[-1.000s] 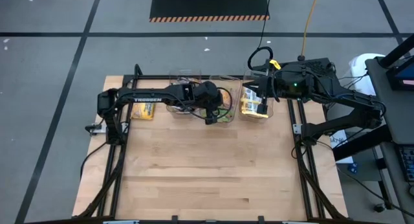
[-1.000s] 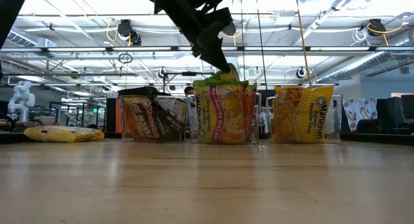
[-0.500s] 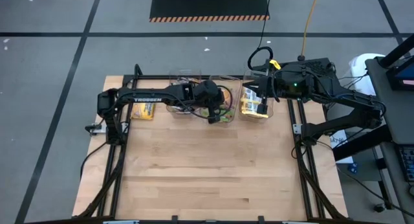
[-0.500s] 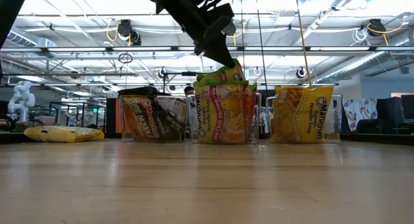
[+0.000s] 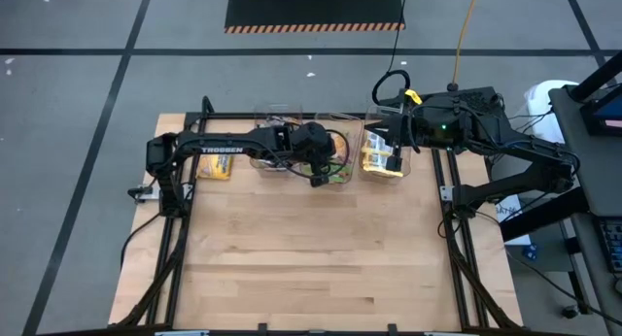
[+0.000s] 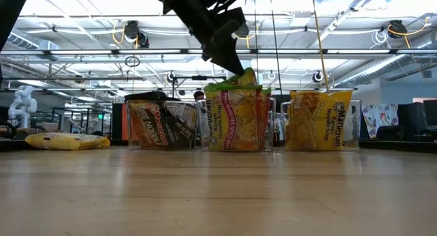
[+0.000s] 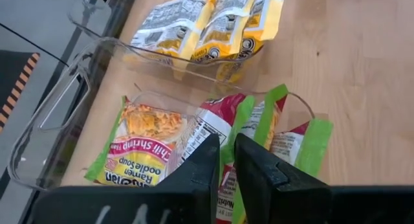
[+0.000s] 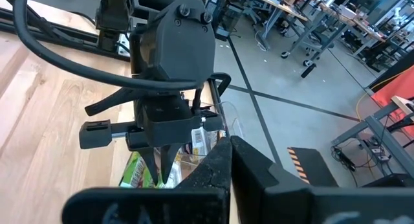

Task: Sort Maruchan noodles
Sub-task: Put the green noodle pack into the middle transparent bin, then put the yellow noodle pack into the right transparent bin

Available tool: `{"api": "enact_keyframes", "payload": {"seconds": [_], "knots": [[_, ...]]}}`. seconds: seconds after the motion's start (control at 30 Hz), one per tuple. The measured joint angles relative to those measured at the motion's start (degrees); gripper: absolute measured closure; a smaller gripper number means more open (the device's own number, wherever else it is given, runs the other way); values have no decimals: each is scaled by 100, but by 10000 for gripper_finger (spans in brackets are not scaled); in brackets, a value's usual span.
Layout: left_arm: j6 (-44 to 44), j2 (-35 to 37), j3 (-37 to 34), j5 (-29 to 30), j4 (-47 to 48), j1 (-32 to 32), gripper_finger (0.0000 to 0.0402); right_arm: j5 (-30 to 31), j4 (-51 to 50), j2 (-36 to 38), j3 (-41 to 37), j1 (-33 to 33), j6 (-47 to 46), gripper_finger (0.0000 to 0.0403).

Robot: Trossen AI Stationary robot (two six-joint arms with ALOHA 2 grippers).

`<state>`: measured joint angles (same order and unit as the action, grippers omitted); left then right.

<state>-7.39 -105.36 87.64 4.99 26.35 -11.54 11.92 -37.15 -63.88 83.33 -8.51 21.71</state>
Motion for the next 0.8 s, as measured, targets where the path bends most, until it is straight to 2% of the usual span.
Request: {"api": "enact_keyframes", "payload": {"seconds": [0.23,0.4,0.57,0.8], "knots": [[-212,20,0,14,-87,61,346,0,-2,0,0,0,-13,403],[-572,321,0,16,2,147,346,0,2,0,0,0,-16,403],[-643,903,1,11,195,209,346,0,212,-41,-2,0,-122,403],[-494,1902,1,12,1198,207,346,-13,819,-448,-2,0,150,403]]}}
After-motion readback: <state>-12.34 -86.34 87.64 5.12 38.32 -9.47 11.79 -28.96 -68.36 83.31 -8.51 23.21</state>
